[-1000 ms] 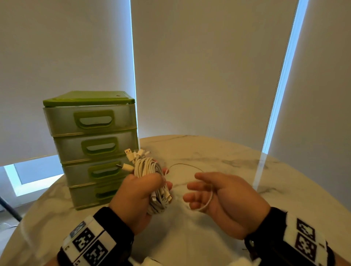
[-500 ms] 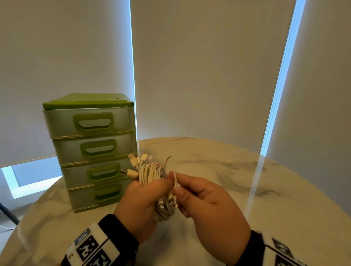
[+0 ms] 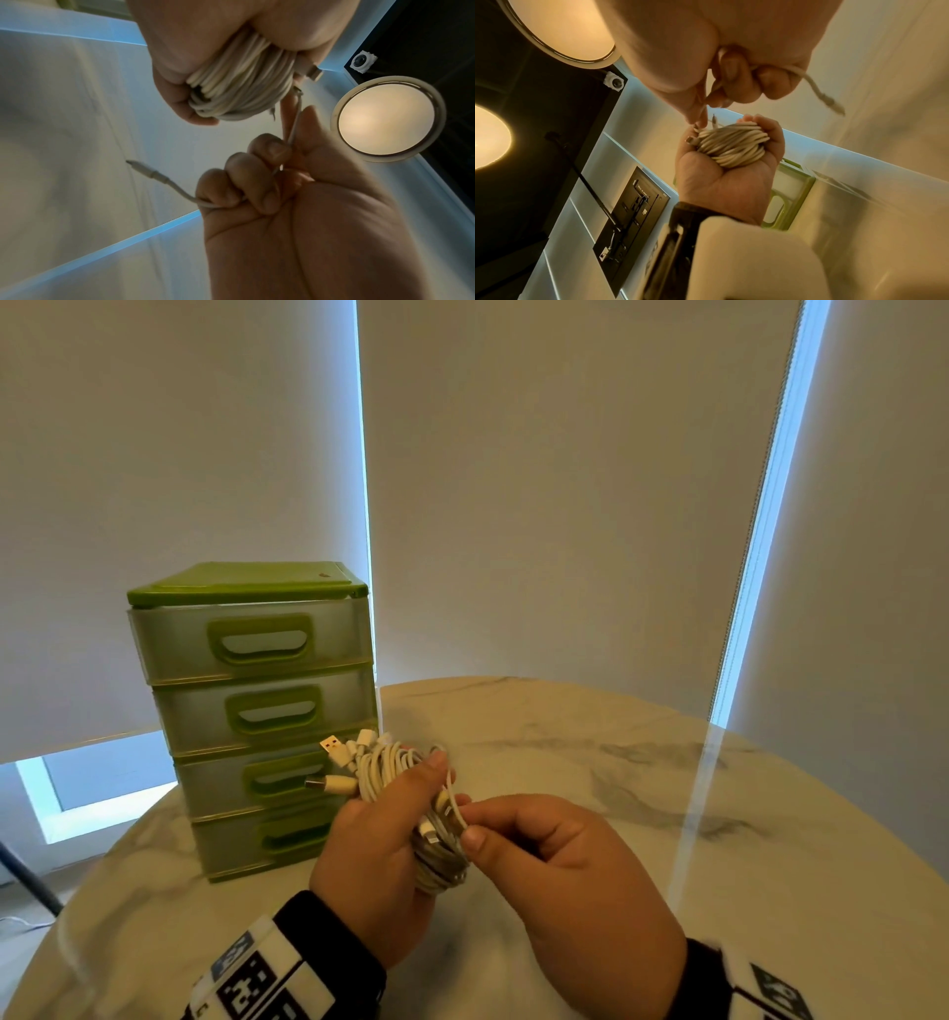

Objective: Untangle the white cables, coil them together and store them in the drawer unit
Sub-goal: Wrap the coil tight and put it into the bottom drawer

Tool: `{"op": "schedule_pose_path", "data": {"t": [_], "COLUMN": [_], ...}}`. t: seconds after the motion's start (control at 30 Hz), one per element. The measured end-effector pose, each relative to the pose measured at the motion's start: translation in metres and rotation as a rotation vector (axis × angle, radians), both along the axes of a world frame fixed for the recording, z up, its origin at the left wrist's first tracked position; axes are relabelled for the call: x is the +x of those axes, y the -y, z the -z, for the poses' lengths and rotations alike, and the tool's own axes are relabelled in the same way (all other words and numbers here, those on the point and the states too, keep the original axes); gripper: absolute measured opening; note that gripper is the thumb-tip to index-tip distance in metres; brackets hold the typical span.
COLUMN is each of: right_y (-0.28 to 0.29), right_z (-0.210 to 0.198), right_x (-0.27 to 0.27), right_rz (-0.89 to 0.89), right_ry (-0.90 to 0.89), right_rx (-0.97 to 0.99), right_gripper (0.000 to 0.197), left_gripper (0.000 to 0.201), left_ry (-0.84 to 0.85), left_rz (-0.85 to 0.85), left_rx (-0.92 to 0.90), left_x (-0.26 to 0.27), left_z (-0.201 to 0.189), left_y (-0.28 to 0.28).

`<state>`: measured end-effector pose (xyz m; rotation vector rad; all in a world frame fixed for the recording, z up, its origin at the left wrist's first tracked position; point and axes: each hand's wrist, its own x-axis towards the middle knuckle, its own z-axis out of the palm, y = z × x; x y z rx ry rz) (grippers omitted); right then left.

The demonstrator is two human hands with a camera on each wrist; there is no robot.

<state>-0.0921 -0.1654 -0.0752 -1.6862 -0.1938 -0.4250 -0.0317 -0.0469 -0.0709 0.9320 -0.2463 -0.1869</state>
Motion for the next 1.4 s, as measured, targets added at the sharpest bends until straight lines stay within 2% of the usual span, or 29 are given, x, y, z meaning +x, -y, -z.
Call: {"op": "schedule_pose_path", "data": {"t": [0.13, 0.17, 0.23, 0.3, 0.43, 0.5, 0.6, 0.67, 0.73, 0.8, 0.87, 0.93, 0.97, 1.03, 1.1, 1.2, 1.23, 1.3, 1.4], "right_y": [0.006, 0.008, 0.013, 0.018, 0.020, 0.020, 0.017, 0.017, 0.017, 0.016, 0.012, 0.011, 0.011, 0.020, 0.032, 0.041, 0.041, 0.040, 0.038], "right_z": [-0.010, -0.016, -0.025, -0.029, -0.031, -0.031, -0.033, -0.033, -0.033, -0.031, -0.027, -0.023, -0.023, -0.023, -0.022, -0.023, -0.024, -0.026, -0.025], "right_x": [-0.008, -0.011, -0.014, -0.015, -0.016, -0.016, -0.016, -0.015, -0.015, -0.016, -0.017, -0.016, -0.015, -0.009, -0.002, 0.005, 0.004, 0.003, 0.003], "right_rz": [0.031, 0.040, 0.066, 0.091, 0.067, 0.025, -0.059, -0.073, -0.058, -0.073, -0.132, -0.212, -0.239, -0.189, -0.086, 0.154, 0.188, 0.207, 0.195], "right_ry": [0.064, 0.103, 0.155, 0.157, 0.099, 0.082, 0.051, 0.033, 0.018, 0.008, -0.040, -0.129, -0.172, -0.208, -0.202, -0.182, -0.194, -0.208, -0.163], "right_rx": [-0.256, -0.354, -0.567, -0.704, -0.588, -0.547, -0.604, -0.659, -0.684, -0.669, -0.558, -0.390, -0.348, -0.479, -0.674, -0.749, -0.721, -0.709, -0.738], "right_gripper": [0.014, 0.013, 0.007, 0.015, 0.005, 0.012, 0.015, 0.014, 0.011, 0.007, 0.013, 0.023, 0.020, 0.011, 0.021, 0.018, 0.016, 0.020, 0.043], "left_gripper": [0.047, 0.046, 0.026, 0.016, 0.035, 0.044, 0.031, 0.029, 0.033, 0.029, 0.025, 0.025, 0.028, 0.040, 0.053, 0.073, 0.071, 0.053, 0.034], "left_ry": [0.045, 0.063, 0.101, 0.142, 0.193, 0.198, 0.179, 0.143, 0.118, 0.108, 0.079, 0.045, 0.031, 0.014, 0.000, -0.063, -0.078, -0.093, -0.091], "left_rz": [0.036, 0.053, 0.097, 0.122, 0.088, 0.075, 0.159, 0.206, 0.203, 0.142, 0.099, 0.113, 0.142, 0.252, 0.336, 0.321, 0.320, 0.345, 0.363], "left_rx": [0.051, 0.066, 0.103, 0.149, 0.257, 0.258, 0.147, 0.086, 0.091, 0.098, 0.042, -0.056, -0.108, -0.194, -0.230, -0.228, -0.210, -0.151, -0.057], "left_x": [0.001, 0.002, 0.004, 0.006, 0.009, 0.008, 0.003, 0.002, 0.003, 0.003, 0.004, 0.008, 0.010, 0.012, 0.012, 0.011, 0.011, 0.007, 0.003], "left_z": [0.001, 0.001, 0.000, 0.000, 0.000, 0.001, -0.001, -0.001, 0.000, -0.001, -0.002, -0.002, -0.003, -0.005, -0.006, -0.002, 0.000, 0.001, 0.003], "left_y": [-0.002, -0.004, -0.006, -0.009, -0.012, -0.011, -0.010, -0.010, -0.008, -0.007, -0.008, -0.012, -0.015, -0.021, -0.023, -0.019, -0.018, -0.015, -0.011]}}
